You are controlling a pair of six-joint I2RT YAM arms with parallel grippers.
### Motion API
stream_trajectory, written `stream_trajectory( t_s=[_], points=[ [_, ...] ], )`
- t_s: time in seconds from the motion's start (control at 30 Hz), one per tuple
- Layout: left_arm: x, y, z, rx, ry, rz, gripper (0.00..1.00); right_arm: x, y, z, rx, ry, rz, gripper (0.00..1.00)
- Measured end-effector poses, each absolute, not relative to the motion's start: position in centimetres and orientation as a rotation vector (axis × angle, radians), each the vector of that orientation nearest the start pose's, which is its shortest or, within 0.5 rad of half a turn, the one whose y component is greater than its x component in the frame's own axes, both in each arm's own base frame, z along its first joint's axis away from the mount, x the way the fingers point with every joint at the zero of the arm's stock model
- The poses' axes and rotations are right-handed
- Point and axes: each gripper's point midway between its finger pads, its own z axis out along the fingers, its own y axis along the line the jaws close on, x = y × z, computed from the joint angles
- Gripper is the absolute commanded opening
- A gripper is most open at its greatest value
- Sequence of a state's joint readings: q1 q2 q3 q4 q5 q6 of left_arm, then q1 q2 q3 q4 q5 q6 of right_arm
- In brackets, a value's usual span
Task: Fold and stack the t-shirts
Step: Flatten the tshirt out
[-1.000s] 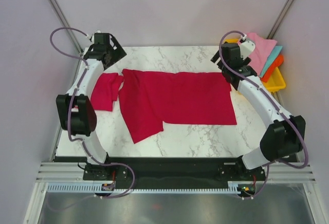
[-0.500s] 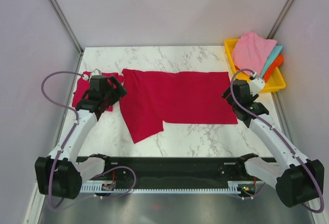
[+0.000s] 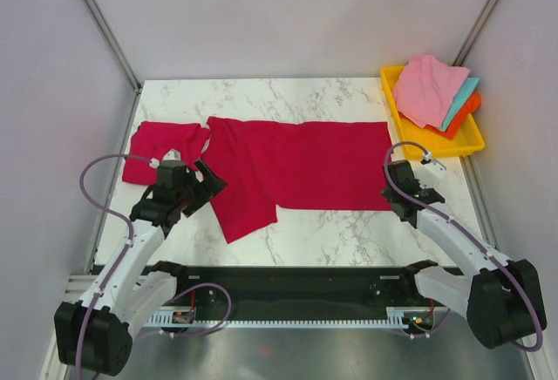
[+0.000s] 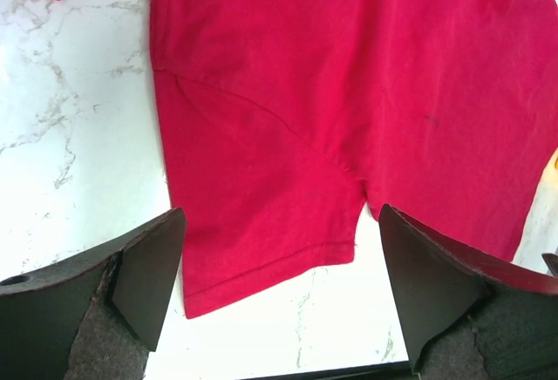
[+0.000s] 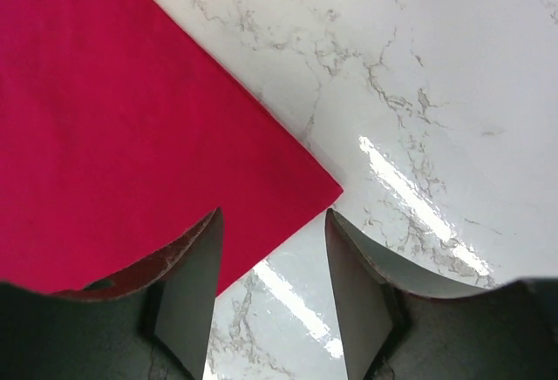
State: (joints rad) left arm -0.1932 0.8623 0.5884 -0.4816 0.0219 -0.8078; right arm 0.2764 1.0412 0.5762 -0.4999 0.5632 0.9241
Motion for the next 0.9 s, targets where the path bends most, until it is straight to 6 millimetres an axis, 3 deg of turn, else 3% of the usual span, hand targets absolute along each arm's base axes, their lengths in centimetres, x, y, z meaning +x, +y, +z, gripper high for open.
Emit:
stream_trajectory(
  t_s=[0.17, 0.3, 0.6, 0.73, 0.9],
  points=[
    [24.8, -8.9, 11.2, -0.706, 2.295, -0.555, 1.00, 26.4, 0.4, 5.9, 0.983, 2.144, -0.178, 0.53],
    [24.6, -8.9, 10.5, -0.722, 2.313, -0.548, 0.83, 26.9, 0.1, 4.6, 1.007, 2.149, -0.201, 0.51],
    [23.1, -8.3, 7.3, -0.754, 2.375, -0.488, 0.84, 27.7, -1.6, 1.8, 1.051, 2.164, -0.283, 0.52],
    [21.5, -8.3, 5.3, -0.749, 2.426, -0.470, 0.83, 28.5, -1.7, 1.8, 1.051, 2.143, -0.279, 0.49],
    [19.6, -9.8, 4.2, -0.659, 2.484, -0.495, 0.77, 29.0, -1.4, 1.8, 1.050, 2.136, -0.245, 0.33]
  ],
)
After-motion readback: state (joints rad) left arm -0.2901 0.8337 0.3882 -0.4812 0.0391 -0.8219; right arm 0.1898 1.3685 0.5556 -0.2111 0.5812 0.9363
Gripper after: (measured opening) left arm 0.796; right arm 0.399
